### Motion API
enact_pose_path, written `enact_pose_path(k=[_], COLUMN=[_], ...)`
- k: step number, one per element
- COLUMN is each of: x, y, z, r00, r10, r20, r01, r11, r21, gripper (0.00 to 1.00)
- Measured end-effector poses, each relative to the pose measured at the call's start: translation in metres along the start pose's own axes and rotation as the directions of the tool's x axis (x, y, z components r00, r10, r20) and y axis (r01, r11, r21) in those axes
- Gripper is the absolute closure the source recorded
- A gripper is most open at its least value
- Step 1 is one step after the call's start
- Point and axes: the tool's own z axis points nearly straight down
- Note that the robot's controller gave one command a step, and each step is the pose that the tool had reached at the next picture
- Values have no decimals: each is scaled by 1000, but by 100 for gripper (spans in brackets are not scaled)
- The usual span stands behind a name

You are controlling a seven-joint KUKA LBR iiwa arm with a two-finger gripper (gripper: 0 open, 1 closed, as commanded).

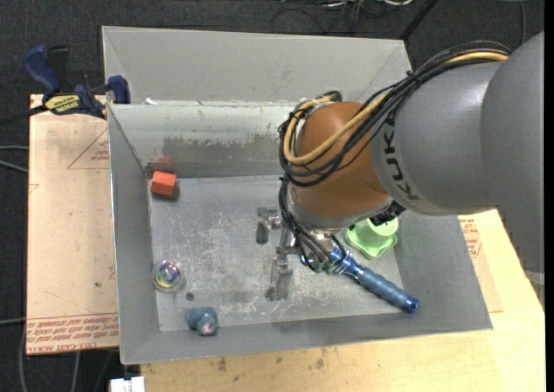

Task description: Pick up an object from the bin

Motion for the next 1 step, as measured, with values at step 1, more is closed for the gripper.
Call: enact_pose_path(k=[1], x=[32], y=[119], z=[49], r00=[1000], r10=[-13], r20=[5], r01=[13], r11=[1000], r21=[-3], gripper=[0])
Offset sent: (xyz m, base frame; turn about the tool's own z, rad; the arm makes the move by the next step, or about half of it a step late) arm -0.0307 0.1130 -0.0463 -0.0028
